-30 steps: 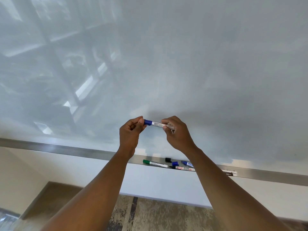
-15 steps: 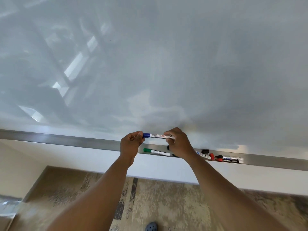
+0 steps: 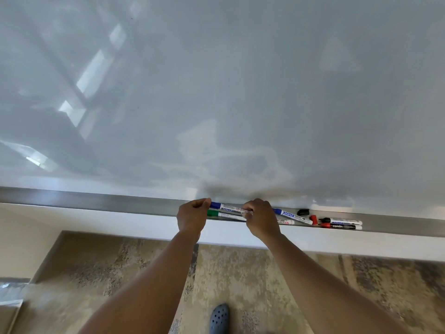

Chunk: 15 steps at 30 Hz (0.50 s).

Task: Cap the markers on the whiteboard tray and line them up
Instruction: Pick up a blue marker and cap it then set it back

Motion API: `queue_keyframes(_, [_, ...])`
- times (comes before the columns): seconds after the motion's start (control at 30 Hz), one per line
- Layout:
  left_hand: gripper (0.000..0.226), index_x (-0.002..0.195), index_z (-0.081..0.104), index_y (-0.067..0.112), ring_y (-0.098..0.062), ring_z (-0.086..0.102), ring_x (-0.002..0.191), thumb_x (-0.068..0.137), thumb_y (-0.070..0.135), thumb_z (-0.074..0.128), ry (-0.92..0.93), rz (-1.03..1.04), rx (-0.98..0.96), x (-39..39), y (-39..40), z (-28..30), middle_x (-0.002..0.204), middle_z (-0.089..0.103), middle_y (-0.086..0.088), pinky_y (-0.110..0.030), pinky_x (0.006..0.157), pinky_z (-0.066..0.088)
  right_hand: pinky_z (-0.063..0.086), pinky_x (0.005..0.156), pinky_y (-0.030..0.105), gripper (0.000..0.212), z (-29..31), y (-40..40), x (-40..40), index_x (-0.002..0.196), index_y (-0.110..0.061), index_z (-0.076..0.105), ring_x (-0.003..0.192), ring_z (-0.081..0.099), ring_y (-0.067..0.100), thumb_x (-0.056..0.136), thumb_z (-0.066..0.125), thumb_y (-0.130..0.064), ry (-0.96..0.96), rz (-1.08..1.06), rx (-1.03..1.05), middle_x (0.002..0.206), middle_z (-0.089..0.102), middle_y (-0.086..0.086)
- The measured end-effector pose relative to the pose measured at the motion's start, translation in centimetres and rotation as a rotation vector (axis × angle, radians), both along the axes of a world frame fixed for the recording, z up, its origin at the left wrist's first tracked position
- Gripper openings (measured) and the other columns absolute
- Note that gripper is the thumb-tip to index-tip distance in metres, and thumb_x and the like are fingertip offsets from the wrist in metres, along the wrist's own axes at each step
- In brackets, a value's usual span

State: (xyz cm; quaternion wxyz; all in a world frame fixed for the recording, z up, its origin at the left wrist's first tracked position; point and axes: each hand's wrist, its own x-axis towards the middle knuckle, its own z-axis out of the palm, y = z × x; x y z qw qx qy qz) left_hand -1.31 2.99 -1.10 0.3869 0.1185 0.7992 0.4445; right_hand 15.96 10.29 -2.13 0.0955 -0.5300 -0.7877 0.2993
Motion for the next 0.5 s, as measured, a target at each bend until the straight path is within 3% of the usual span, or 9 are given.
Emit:
queue_keyframes(0.07, [0.023, 0.106, 0.076, 0.023, -0.013, 0.063, 0.078, 0.09, 0.037, 0.067, 0.047, -0.014, -0.037, 0.3, 0.4, -0.3, 0.089, 0.071, 0.005, -0.023, 0.057, 0.044, 0.046, 0.079, 0.033, 0.019, -0.7, 0.0, -0.3, 0.1, -0.012, 0.07, 0.098, 0.053, 0.027, 0.086, 0.059, -0.006, -0.003, -0.019, -0.005, 0.097, 0.063, 0.008])
queue_keyframes(0.13, [0.023, 0.11, 0.075, 0.024, -0.009, 0.059, 0.073, 0.093, 0.035, 0.062, 0.103, -0.039, -0.083, 0.7, 0.6, -0.7, 0.089, 0.069, 0.006, -0.023, 0.063, 0.045, 0.046, 0.08, 0.033, 0.022, -1.3, 0.0, -0.6, 0.103, -0.01, 0.07, 0.1, 0.052, 0.028, 0.087, 0.056, -0.004, -0.008, -0.033, -0.013, 0.1, 0.062, 0.01])
queue_keyframes(0.23, [0.027, 0.116, 0.072, 0.023, -0.018, 0.059, 0.082, 0.095, 0.034, 0.059, 0.174, -0.093, -0.152, 1.2, 0.9, -1.5, 0.107, 0.073, 0.001, -0.025, 0.076, 0.045, 0.046, 0.084, 0.033, 0.025, -2.1, 0.0, -0.9, 0.106, -0.01, 0.069, 0.104, 0.049, 0.027, 0.089, 0.052, -0.003, -0.019, -0.044, -0.014, 0.104, 0.061, 0.009])
queue_keyframes(0.37, [0.032, 0.124, 0.067, 0.02, -0.022, 0.061, 0.093, 0.096, 0.03, 0.057, 0.228, -0.162, -0.195, 1.5, 0.8, -2.2, 0.115, 0.071, 0.0, -0.025, 0.079, 0.042, 0.042, 0.082, 0.028, 0.032, -2.8, -0.1, -1.2, 0.105, -0.007, 0.068, 0.107, 0.048, 0.027, 0.083, 0.049, 0.008, -0.04, -0.044, -0.024, 0.108, 0.058, 0.009])
queue_keyframes(0.43, [0.031, 0.125, 0.066, 0.019, -0.021, 0.059, 0.089, 0.096, 0.025, 0.057, 0.264, -0.21, -0.206, 1.5, 0.6, -2.5, 0.11, 0.071, 0.0, -0.025, 0.076, 0.041, 0.038, 0.081, 0.023, 0.038, -3.0, -0.1, -1.2, 0.108, -0.005, 0.065, 0.11, 0.046, 0.026, 0.079, 0.048, 0.014, -0.064, -0.029, -0.042, 0.112, 0.056, 0.009])
queue_keyframes(0.5, [0.021, 0.113, 0.069, 0.019, -0.021, 0.056, 0.08, 0.095, 0.022, 0.057, 0.289, -0.248, -0.221, 1.6, 0.5, -2.6, 0.092, 0.07, 0.003, -0.026, 0.072, 0.042, 0.036, 0.082, 0.022, 0.042, -3.1, -0.1, -1.2, 0.112, -0.003, 0.063, 0.113, 0.046, 0.025, 0.077, 0.048, 0.015, -0.069, -0.016, -0.067, 0.117, 0.054, 0.009])
